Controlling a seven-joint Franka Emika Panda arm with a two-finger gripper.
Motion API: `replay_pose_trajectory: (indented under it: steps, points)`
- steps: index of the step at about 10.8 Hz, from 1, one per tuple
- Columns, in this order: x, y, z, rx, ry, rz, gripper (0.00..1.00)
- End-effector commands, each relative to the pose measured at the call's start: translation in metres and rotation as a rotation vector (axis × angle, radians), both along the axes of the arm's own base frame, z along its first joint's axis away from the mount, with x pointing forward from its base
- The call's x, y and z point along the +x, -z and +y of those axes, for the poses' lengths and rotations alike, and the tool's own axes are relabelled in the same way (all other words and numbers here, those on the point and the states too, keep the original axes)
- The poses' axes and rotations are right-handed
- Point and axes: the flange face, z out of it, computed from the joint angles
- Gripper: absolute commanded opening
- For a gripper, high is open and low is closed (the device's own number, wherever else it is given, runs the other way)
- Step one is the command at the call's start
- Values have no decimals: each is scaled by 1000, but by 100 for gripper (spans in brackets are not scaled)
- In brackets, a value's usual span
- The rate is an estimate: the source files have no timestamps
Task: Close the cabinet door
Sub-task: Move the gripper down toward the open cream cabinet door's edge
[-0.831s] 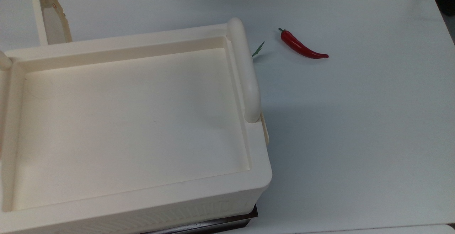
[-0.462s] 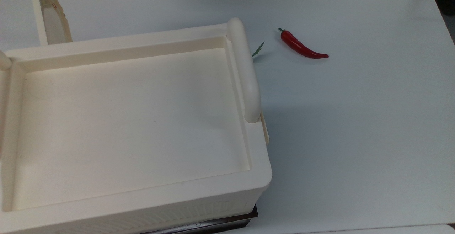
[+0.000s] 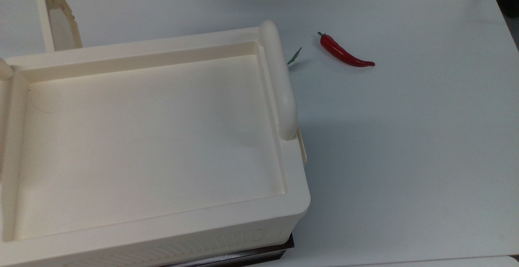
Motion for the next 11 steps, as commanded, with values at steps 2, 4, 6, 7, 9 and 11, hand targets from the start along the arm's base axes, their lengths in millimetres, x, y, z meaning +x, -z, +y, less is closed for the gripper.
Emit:
replay_pose_trajectory:
  steps: [2, 4, 6, 7, 9, 11]
  points:
    - [2, -1, 3, 6, -6, -29, 100]
    - [2, -1, 2, 9, -14, -29, 52]
    - [0, -2, -2, 20, -91, -19, 0]
    - [-1, -4, -3, 32, -95, -23, 0]
    - [-4, -7, -8, 33, -95, -23, 0]
    - [-12, -7, -19, 41, -144, 22, 0]
